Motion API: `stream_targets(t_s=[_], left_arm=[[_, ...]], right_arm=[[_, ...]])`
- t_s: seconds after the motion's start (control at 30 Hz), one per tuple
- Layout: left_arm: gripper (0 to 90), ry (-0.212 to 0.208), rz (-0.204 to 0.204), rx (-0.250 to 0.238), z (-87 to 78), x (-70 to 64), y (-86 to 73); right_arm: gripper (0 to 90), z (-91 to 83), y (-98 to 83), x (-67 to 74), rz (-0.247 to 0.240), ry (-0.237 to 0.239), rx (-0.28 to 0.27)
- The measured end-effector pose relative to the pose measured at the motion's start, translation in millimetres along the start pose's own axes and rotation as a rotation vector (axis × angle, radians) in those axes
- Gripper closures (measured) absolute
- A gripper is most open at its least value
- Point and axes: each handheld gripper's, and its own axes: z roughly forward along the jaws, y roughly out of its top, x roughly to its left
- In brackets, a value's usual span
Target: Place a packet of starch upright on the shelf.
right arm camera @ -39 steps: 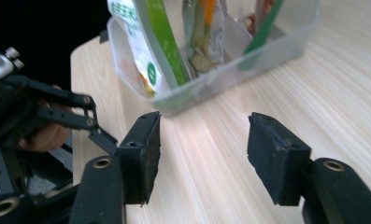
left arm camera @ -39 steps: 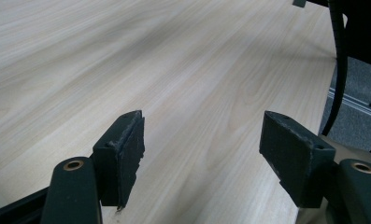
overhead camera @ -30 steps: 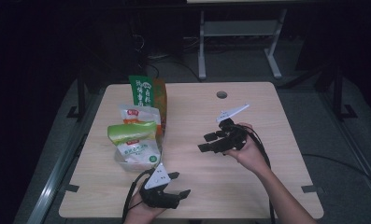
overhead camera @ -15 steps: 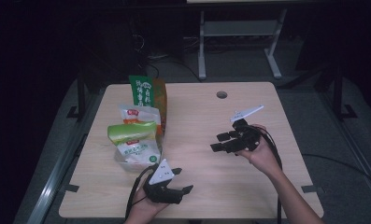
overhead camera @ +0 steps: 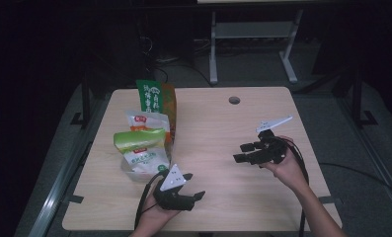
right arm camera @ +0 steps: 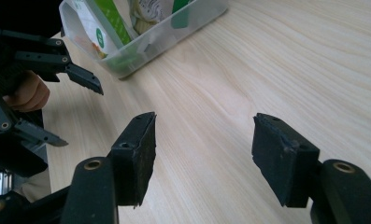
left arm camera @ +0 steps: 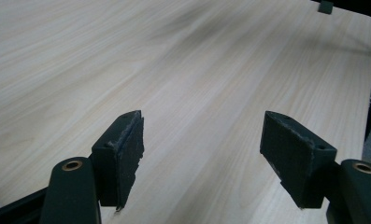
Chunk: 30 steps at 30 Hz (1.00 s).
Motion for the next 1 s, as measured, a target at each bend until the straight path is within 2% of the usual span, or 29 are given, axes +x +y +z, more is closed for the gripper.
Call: stream_targets(t_s=[0.5, 1.0], left_arm=[[29.3, 0.018, -0.008, -0.007, -0.7, 3.7, -2.5], [29.0, 0.028, 0.023, 0.014, 1.2, 2.9, -5.2]], right_arm=[[38.2, -16.0, -34.2, -13.5, 0.072, -0.015, -0.022], [37.8, -33.7, -69.2, -24.2, 0.128, -0.040, -0.055]])
